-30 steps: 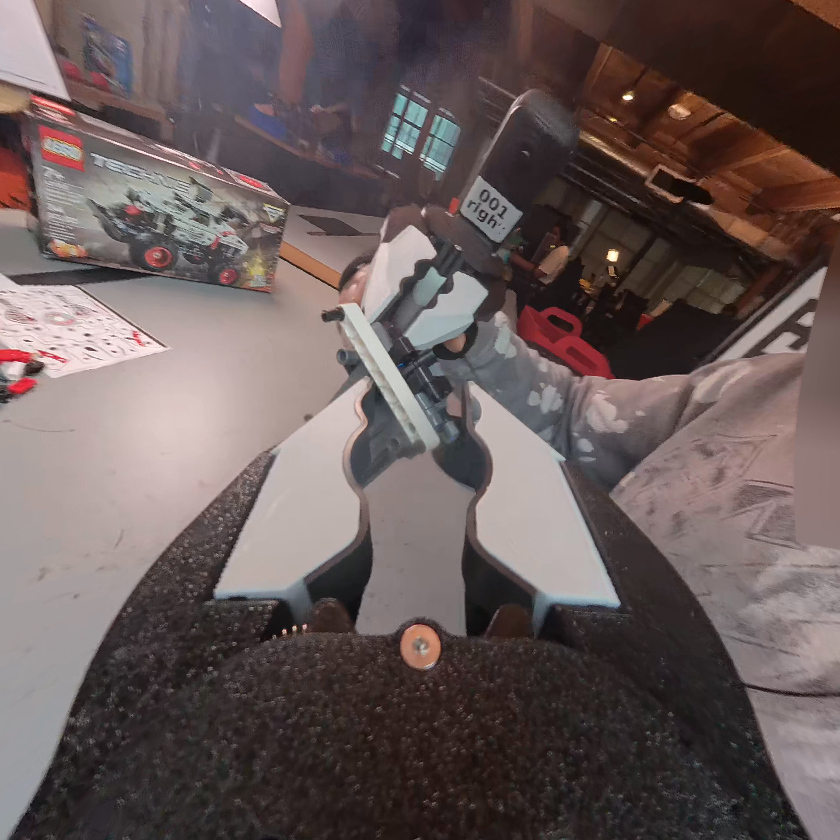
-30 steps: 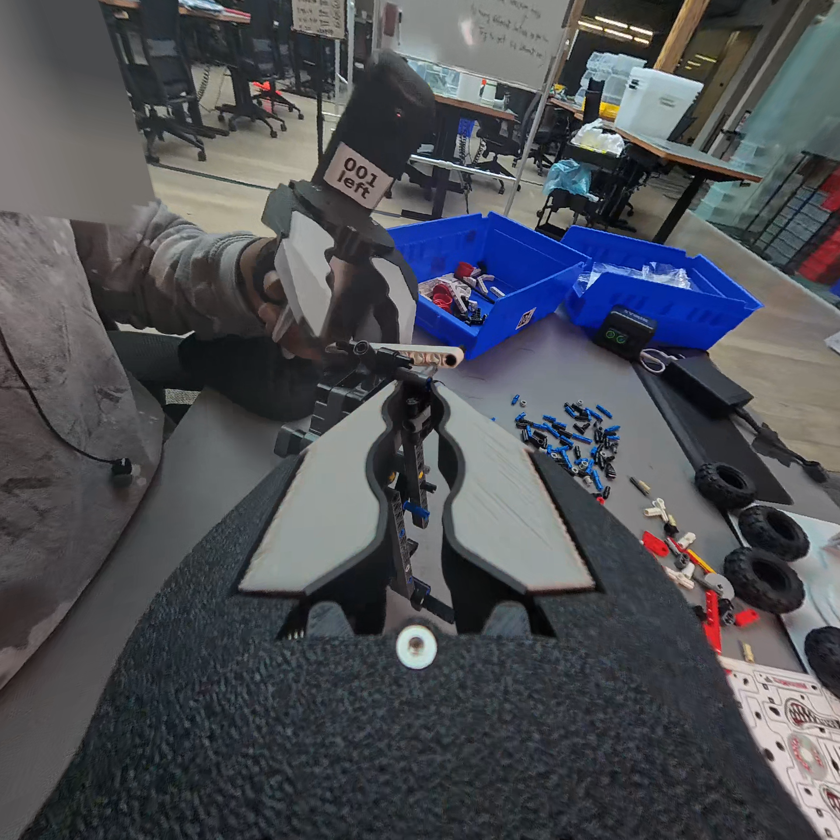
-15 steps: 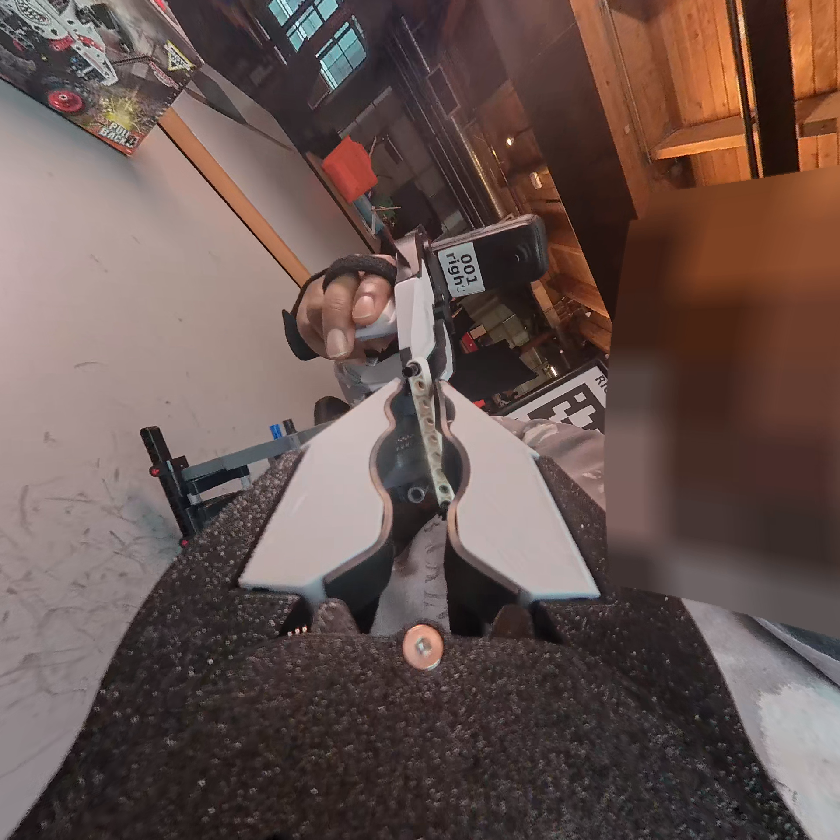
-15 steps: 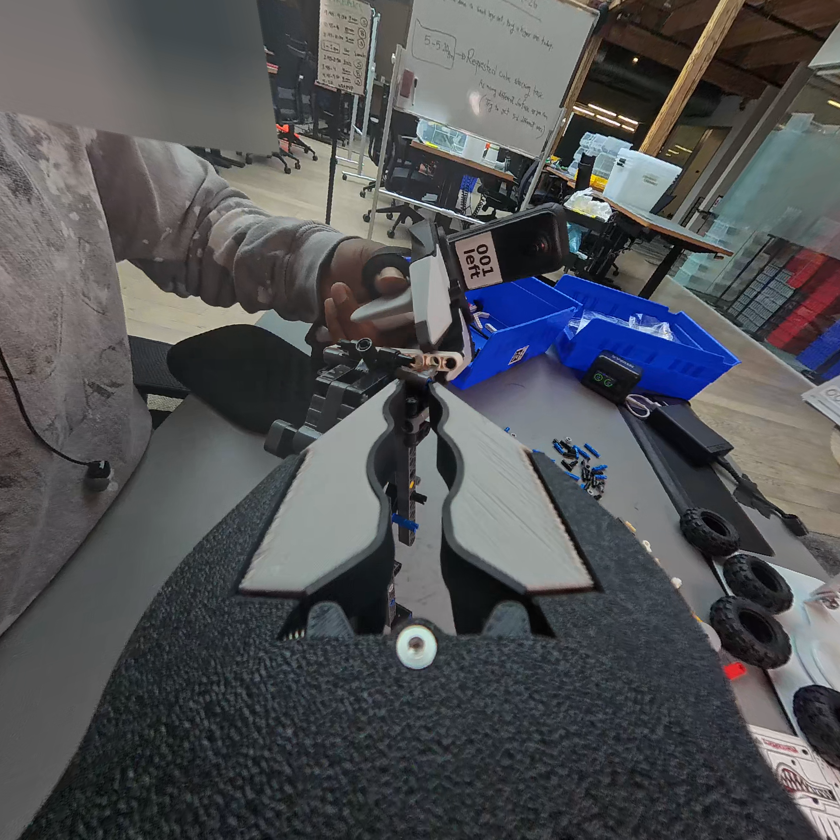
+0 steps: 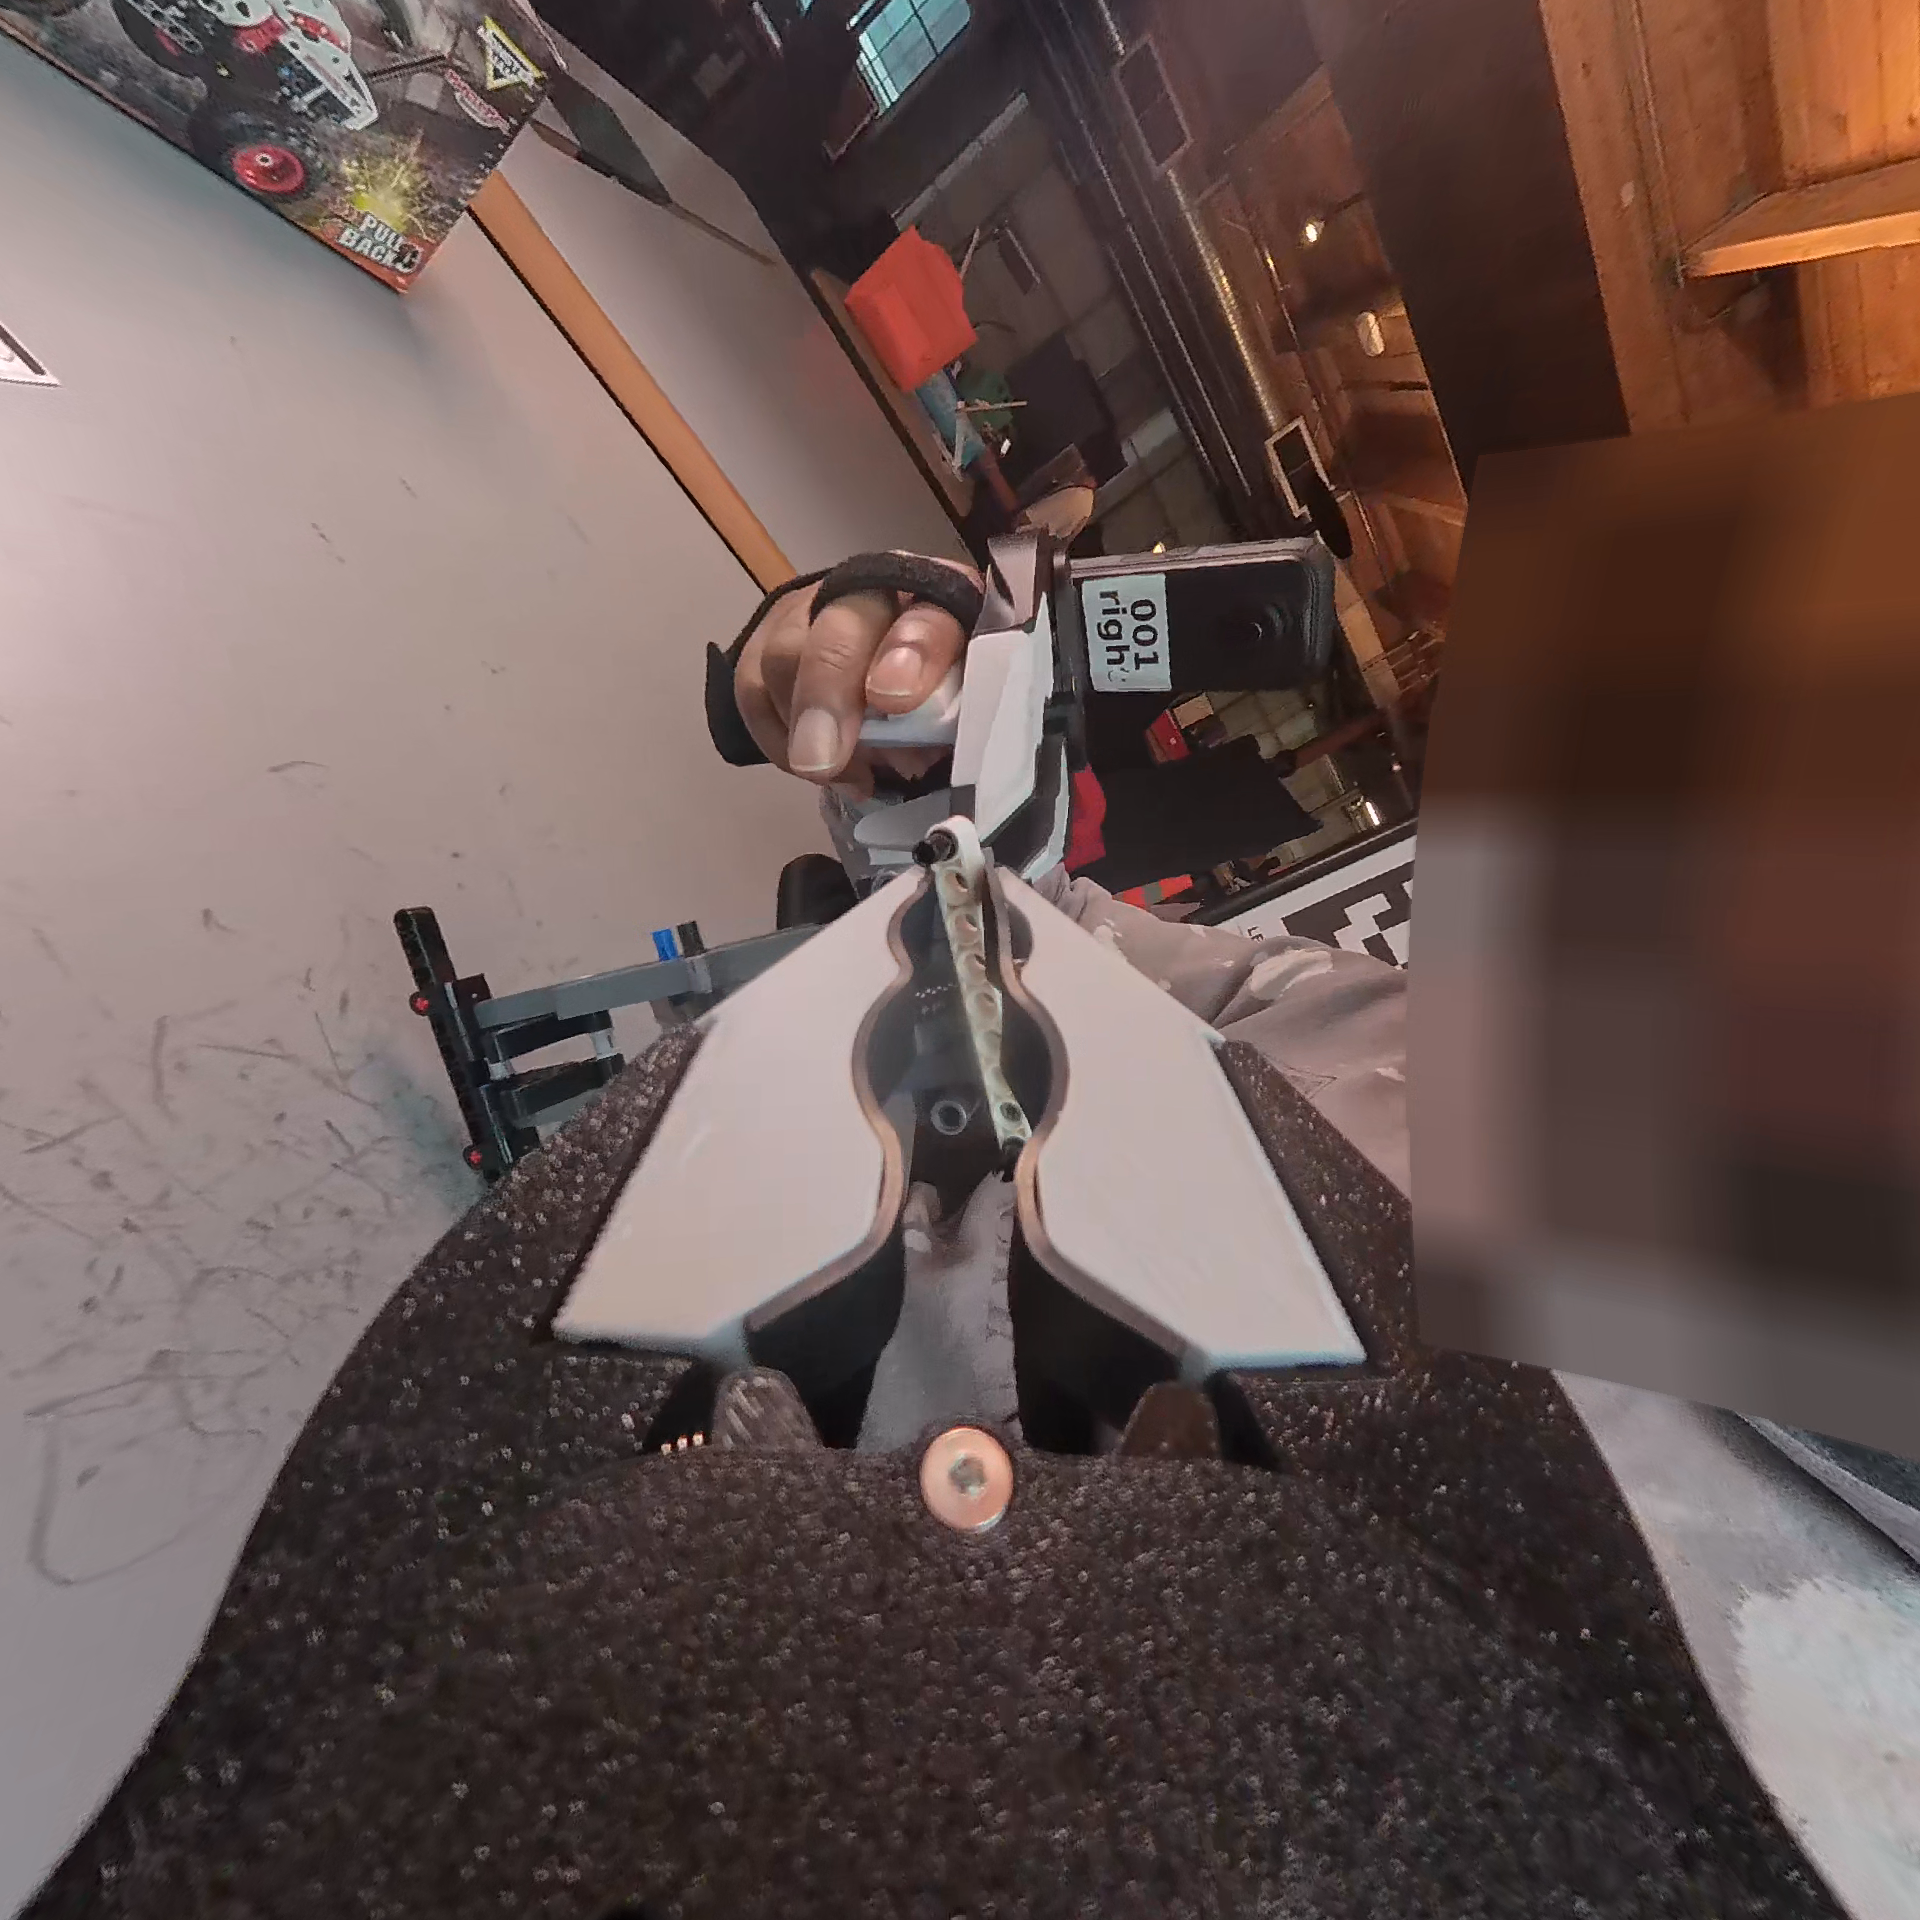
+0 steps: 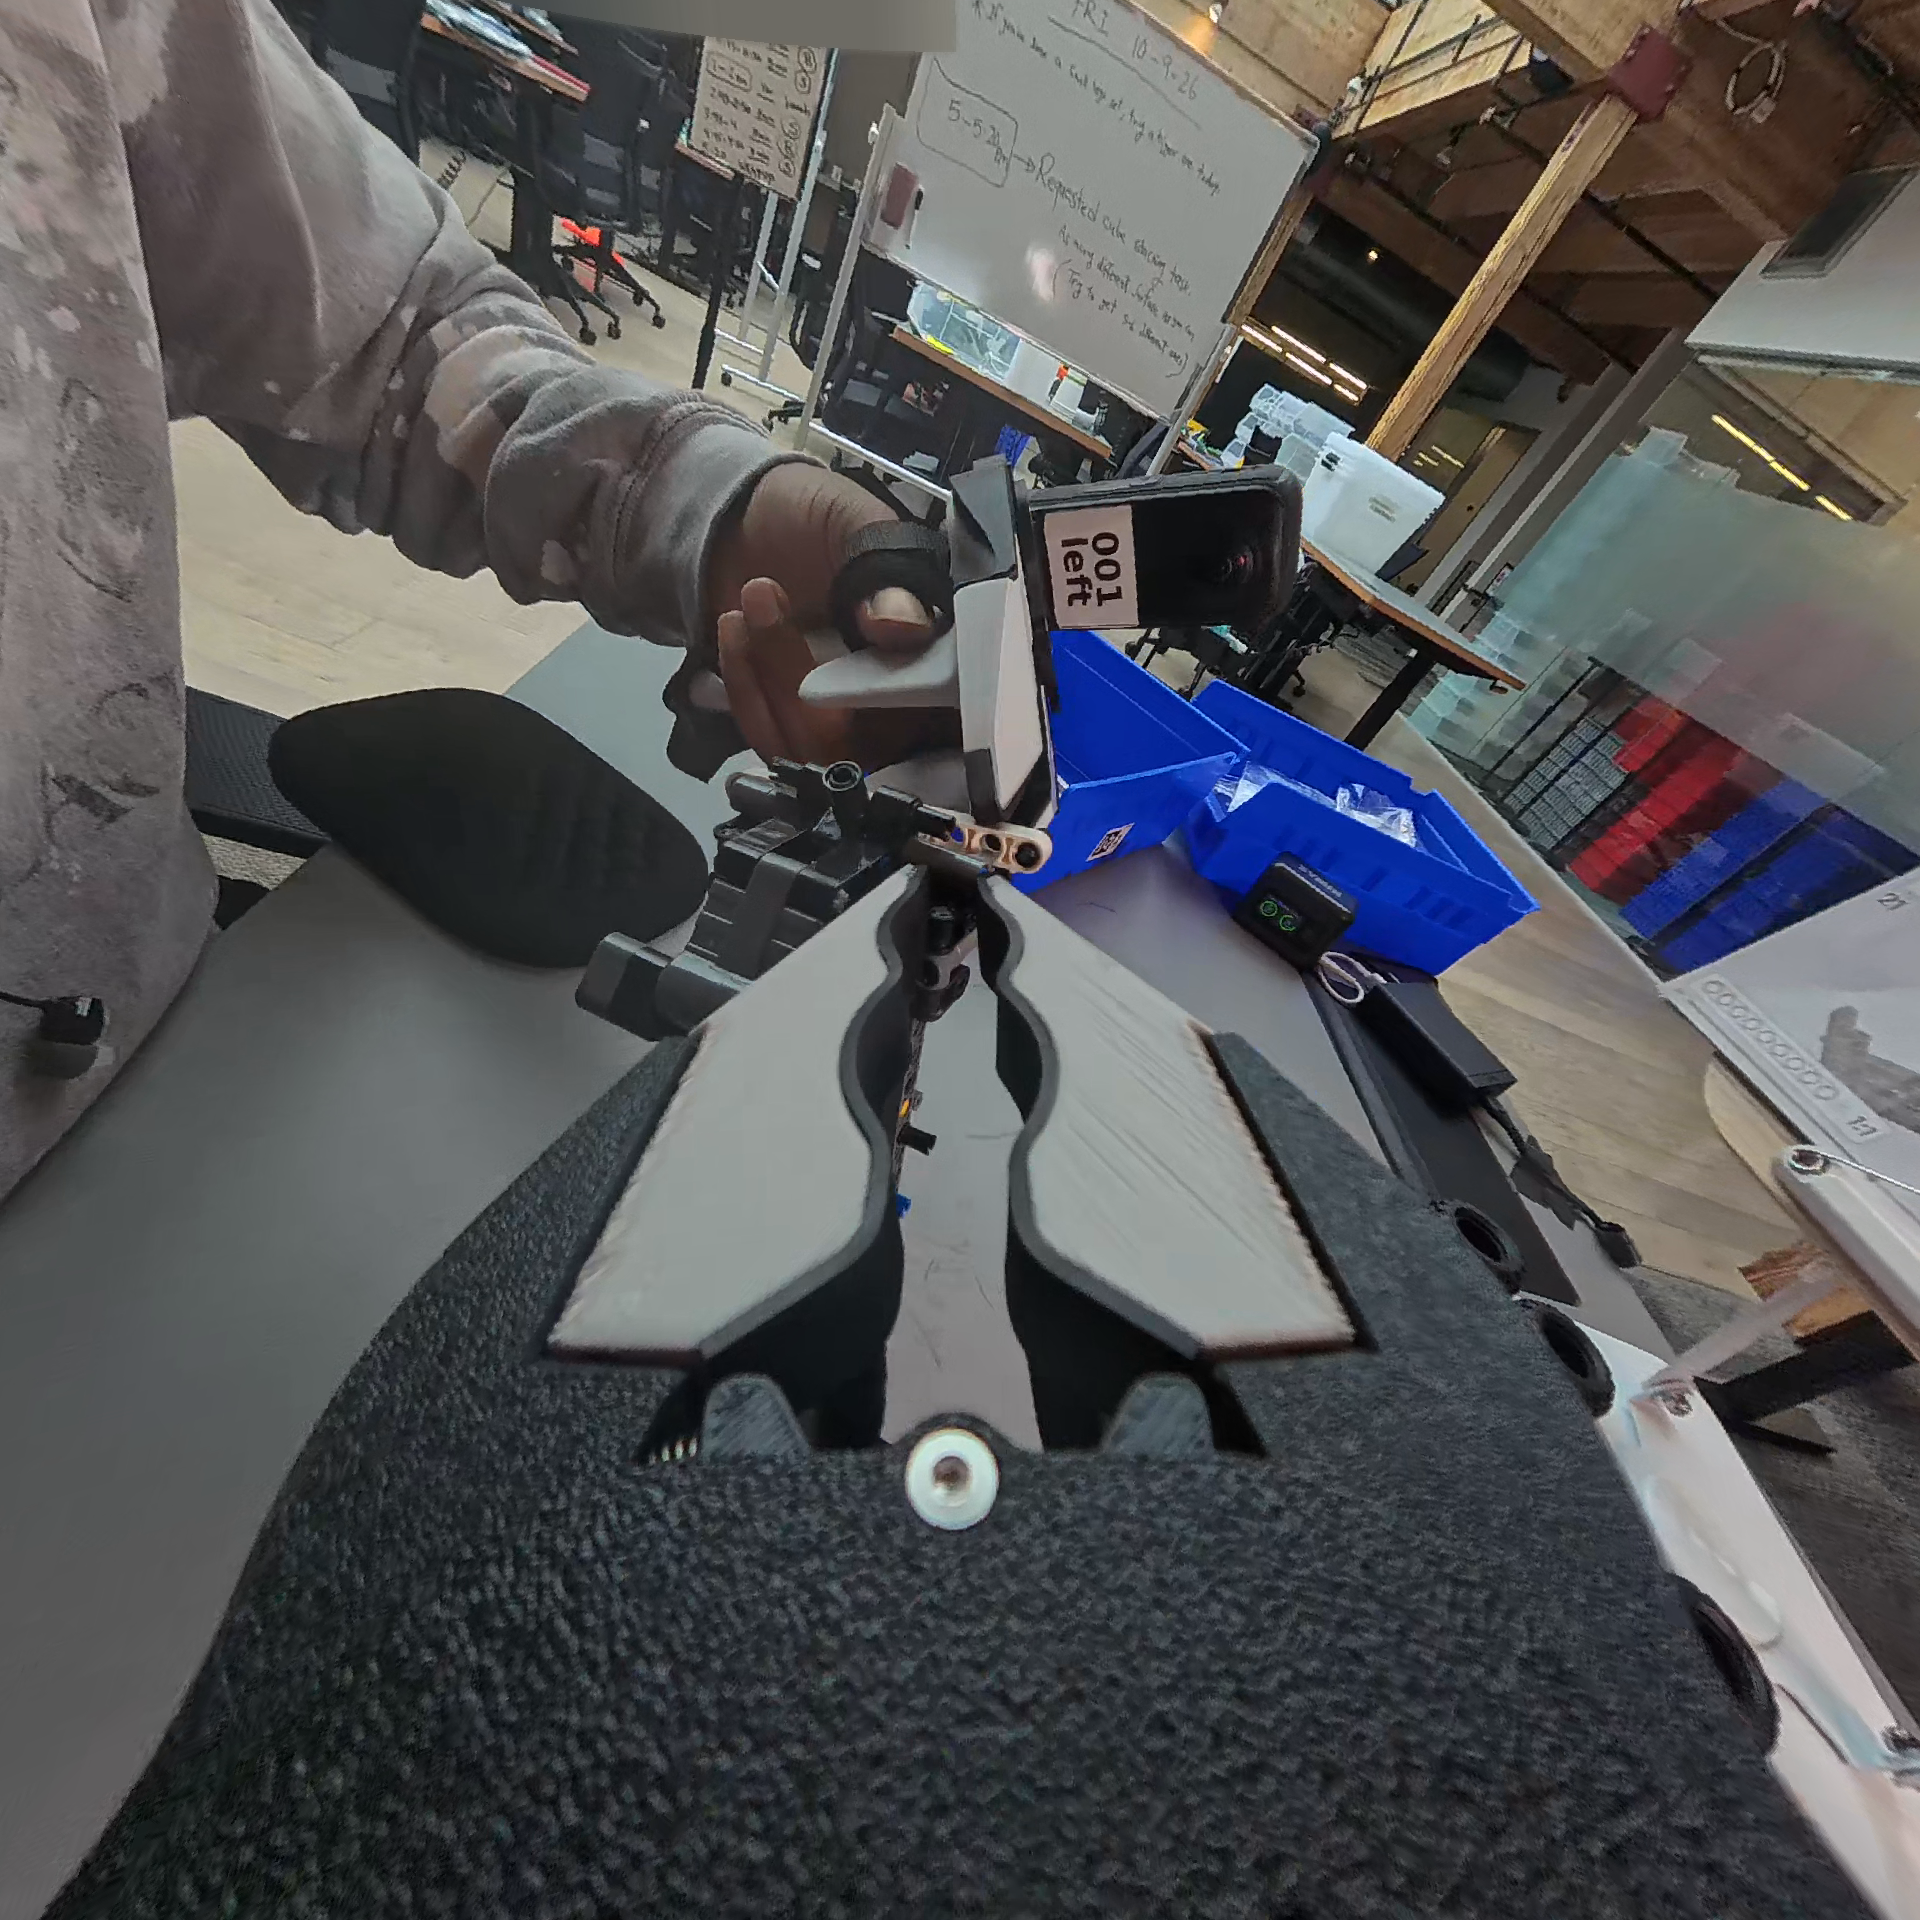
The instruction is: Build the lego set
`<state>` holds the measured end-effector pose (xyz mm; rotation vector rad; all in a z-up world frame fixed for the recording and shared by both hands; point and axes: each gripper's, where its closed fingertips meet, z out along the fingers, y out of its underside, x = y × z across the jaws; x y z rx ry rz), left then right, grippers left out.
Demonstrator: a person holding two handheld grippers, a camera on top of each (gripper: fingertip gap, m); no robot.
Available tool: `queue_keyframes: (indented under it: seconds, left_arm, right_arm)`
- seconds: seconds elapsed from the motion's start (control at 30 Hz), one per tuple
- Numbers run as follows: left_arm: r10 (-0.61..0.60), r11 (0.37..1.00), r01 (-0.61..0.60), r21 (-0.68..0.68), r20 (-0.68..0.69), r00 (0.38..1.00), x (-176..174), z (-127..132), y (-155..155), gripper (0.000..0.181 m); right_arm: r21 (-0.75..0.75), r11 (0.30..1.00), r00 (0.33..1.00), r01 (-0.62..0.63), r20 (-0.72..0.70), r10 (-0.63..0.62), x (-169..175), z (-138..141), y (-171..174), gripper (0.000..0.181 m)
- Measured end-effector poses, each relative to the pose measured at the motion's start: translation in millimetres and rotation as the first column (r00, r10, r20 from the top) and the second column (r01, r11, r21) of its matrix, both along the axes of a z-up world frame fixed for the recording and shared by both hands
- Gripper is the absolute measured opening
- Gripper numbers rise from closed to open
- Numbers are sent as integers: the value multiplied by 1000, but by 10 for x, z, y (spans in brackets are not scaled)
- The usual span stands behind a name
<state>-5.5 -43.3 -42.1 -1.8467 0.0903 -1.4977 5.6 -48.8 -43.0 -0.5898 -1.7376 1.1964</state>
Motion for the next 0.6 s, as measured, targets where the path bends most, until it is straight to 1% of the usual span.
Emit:
queue_keyframes:
  seconds: [0.17, 0.4, 0.5, 0.6]
  left_arm:
    - [-7, 1000, 6, -22, -34, 999, 21, -11, -13, 9]
    - [-9, 1000, 9, -24, -25, 1000, 36, -3, -13, 9]
    - [-7, 1000, 7, -24, -17, 1000, 41, -1, -16, 9]
    - [0, 1000, 0, -11, -23, 1000, 42, 3, -21, 8]
  right_arm:
    - [29, 1000, 1000, -2, -28, 3, 19, 8, -23, 8]
    - [18, 1000, 999, -10, -52, 11, 36, 14, -19, 7]
    - [-37, 999, 999, -25, -45, 23, 41, 13, -16, 7]
    - [-134, 990, 999, -41, 24, 44, 42, 19, -14, 7]
